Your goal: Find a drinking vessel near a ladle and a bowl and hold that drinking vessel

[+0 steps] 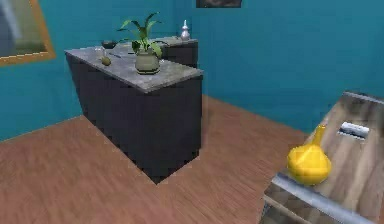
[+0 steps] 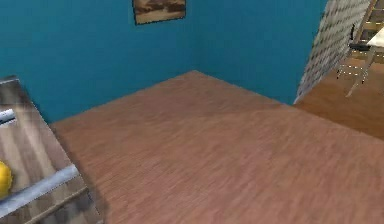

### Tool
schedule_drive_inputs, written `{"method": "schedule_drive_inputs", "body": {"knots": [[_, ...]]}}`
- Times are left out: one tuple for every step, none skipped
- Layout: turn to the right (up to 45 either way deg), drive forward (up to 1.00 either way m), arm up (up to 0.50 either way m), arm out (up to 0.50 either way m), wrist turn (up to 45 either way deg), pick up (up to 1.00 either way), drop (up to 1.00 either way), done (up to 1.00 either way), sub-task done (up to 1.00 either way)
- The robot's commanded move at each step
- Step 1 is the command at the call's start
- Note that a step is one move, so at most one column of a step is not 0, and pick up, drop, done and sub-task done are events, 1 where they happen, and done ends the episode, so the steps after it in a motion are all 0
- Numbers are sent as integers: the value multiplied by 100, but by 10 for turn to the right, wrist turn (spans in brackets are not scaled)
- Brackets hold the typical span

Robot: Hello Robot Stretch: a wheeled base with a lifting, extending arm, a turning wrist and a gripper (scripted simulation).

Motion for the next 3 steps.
{"method": "schedule_drive_inputs", "body": {"knots": [[0, 50, 0, 0, 0, 0, 0, 0, 0], [60, 0, 0, 0, 0, 0, 0, 0, 0], [0, 85, 0, 0, 0, 0, 0, 0, 0]]}}
